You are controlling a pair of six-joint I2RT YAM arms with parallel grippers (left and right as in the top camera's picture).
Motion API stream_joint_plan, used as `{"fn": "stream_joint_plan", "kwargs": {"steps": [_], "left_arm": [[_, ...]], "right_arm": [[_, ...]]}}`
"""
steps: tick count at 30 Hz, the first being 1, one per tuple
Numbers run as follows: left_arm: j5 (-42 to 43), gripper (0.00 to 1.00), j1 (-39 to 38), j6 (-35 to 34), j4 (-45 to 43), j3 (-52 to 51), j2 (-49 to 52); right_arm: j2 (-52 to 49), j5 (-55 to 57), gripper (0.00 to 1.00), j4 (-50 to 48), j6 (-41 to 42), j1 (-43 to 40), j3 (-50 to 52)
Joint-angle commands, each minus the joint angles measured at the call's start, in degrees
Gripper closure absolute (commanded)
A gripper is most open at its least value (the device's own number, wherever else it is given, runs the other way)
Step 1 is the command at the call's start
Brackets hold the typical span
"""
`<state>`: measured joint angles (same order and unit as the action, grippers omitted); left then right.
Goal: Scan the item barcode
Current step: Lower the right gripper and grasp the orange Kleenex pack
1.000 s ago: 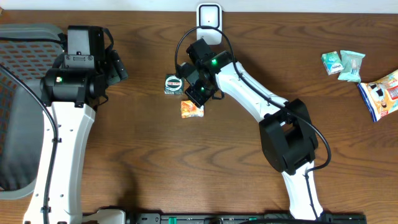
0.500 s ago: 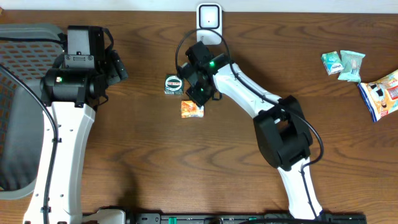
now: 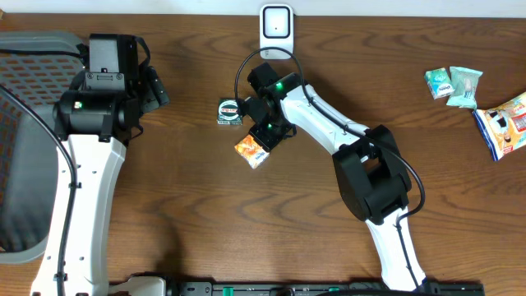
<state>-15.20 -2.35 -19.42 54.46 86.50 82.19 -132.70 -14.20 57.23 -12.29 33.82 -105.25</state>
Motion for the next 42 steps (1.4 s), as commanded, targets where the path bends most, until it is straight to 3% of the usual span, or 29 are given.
{"fn": "stream_joint_plan", "kwargs": {"steps": [1, 7, 18, 23, 28, 42], "left_arm": [[-0.7, 0.02, 0.2, 0.7, 0.2, 0.2, 0.2], [-0.7, 0.02, 0.2, 0.7, 0.2, 0.2, 0.2], [-0.7, 0.02, 0.2, 0.7, 0.2, 0.2, 0.2], [-0.7, 0.02, 0.2, 0.7, 0.2, 0.2, 0.2], [-0.7, 0.02, 0.2, 0.7, 0.2, 0.2, 0.2], [-0.7, 0.03, 0.2, 0.7, 0.2, 0.2, 0.2]], "right_arm": [[3.4, -1.2, 0.99, 0.0, 0.7, 0.3, -0.8], [5.1, -1.2, 0.95, -1.9, 0.7, -0.1, -0.8], [5.1, -4.5, 0.65, -2.0, 0.6, -0.3, -0.8], [5.1, -5.0, 0.60, -1.3, 0.3, -0.3, -0.8], [5.1, -10.4, 0.54, 2.4, -6.3, -0.3, -0.8], [5.1, -10.3, 0.52, 0.8, -9.0, -0.2, 1.5]]}}
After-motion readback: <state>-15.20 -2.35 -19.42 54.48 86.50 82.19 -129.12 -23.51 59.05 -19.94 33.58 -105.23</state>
